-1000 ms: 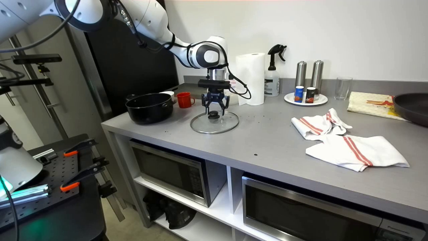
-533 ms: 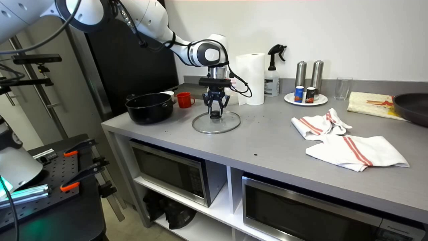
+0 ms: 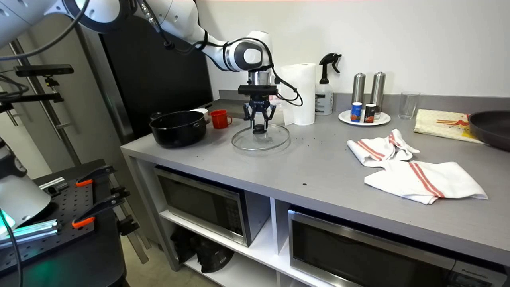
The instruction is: Put the lid on the pot
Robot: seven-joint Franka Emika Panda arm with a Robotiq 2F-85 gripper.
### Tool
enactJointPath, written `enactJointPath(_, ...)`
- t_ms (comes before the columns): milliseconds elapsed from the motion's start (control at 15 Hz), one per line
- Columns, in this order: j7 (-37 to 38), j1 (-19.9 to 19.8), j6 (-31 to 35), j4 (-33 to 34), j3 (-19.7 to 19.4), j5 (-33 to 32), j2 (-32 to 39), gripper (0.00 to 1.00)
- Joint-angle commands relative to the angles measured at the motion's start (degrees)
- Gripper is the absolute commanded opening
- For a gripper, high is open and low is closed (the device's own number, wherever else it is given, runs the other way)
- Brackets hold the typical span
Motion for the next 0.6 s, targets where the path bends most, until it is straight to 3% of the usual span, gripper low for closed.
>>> enactJointPath(0,-1.0,0.6,0.1,-4.9,-0.3,-0.8,-7.8,0.25)
enactJointPath(533,-0.8,4.3,-0.5,-16.8,-0.9,-5.4,-23.1,0.25)
